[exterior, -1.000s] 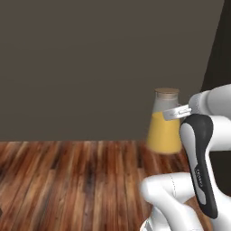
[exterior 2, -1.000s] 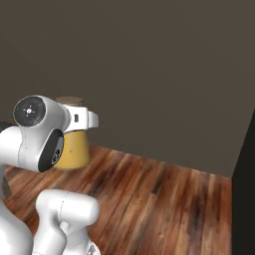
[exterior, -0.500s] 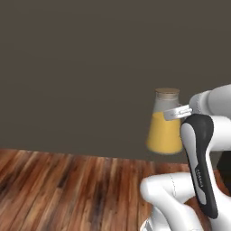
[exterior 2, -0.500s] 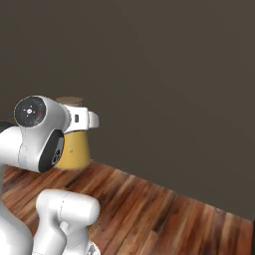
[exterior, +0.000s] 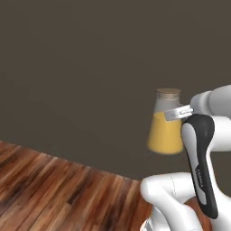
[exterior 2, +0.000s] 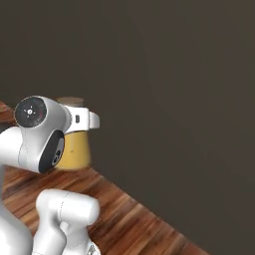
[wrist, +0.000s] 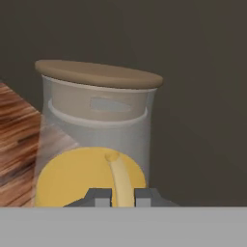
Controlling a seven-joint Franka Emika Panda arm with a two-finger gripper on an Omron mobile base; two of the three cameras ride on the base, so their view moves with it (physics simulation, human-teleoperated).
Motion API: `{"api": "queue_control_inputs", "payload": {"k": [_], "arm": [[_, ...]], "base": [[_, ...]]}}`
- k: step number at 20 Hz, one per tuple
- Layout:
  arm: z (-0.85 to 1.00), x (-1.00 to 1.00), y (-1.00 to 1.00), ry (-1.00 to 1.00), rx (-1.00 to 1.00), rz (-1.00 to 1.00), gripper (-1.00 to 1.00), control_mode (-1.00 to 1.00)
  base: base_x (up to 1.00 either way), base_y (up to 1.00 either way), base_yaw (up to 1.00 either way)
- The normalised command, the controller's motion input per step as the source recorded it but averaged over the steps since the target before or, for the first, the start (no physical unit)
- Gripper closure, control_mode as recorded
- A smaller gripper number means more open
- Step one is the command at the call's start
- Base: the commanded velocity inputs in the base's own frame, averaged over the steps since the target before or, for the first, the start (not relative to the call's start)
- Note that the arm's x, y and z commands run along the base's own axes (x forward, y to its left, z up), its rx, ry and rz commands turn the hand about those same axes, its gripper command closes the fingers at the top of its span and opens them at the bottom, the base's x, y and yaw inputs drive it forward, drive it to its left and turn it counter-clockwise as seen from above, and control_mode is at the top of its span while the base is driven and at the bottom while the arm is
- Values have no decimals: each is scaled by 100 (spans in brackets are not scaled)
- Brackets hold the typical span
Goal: There is a tray on the dining counter. Grab the cup, mug, and pitcher and place them on the tray. The pitcher may be placed next to the tray if it cannot fit the tray.
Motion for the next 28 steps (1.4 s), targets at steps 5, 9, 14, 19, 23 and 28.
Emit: {"api": "queue_control_inputs", "payload": {"k": [5, 9, 14, 19, 23, 28], "arm": [[0, 0, 0, 0, 0, 0, 100, 100], [0, 0, 0, 0, 0, 0, 100, 100], [0, 0, 0, 0, 0, 0, 100, 100], [0, 0, 0, 0, 0, 0, 100, 100], [0, 0, 0, 0, 0, 0, 100, 100], [0, 0, 0, 0, 0, 0, 100, 100]], "base": [[100, -54, 57], [100, -52, 60], [100, -44, 62], [100, -26, 73], [89, 0, 80], [97, -20, 66]]}}
